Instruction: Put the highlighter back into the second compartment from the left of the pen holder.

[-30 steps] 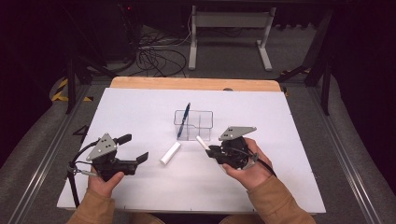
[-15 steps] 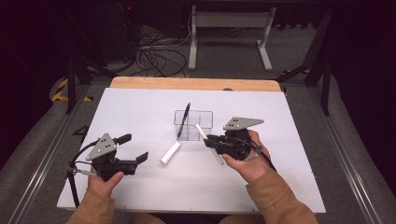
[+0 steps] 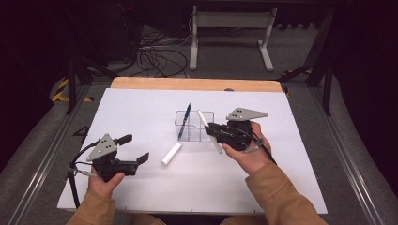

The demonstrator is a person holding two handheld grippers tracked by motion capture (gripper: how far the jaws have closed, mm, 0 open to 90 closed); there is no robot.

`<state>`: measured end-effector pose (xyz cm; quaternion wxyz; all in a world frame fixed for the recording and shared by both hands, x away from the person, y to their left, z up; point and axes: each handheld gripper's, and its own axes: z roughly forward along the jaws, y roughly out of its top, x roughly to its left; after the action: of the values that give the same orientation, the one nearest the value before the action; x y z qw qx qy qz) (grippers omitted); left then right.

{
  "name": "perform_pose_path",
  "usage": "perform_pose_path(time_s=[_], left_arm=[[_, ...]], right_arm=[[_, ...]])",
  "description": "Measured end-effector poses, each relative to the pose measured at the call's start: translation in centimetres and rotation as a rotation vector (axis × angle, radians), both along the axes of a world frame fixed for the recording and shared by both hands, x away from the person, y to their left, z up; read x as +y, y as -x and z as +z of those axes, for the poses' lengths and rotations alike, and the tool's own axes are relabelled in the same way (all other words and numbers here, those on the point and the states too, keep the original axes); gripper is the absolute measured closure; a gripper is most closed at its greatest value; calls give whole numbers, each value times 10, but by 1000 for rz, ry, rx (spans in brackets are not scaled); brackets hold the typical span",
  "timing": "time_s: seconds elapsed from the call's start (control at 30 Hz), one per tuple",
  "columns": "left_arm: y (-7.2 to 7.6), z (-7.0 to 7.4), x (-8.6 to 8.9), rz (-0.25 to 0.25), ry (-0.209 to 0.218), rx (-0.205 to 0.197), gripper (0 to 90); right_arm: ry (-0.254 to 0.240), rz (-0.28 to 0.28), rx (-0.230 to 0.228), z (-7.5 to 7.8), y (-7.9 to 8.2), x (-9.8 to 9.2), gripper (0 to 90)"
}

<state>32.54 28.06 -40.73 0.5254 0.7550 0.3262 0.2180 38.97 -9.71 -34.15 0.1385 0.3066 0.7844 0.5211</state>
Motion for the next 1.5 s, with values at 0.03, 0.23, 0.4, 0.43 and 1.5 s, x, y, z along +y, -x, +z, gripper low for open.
perform_pose_path(time_s=[0.03,0.23,0.4,0.43,1.5], left_arm=[[0,0,0,0,-2,0,103],[0,0,0,0,-3,-1,103],[0,0,-1,0,-5,-1,103],[0,0,-1,-1,-4,-1,103],[0,-1,-3,-6,-6,3,103]], right_arm=[[-8,-1,-10,1,-1,0,789],[-37,-9,-27,3,-11,2,789],[-53,-25,-38,5,-18,4,789],[-56,-29,-41,5,-20,5,789],[-135,-112,-91,-11,-67,33,789]])
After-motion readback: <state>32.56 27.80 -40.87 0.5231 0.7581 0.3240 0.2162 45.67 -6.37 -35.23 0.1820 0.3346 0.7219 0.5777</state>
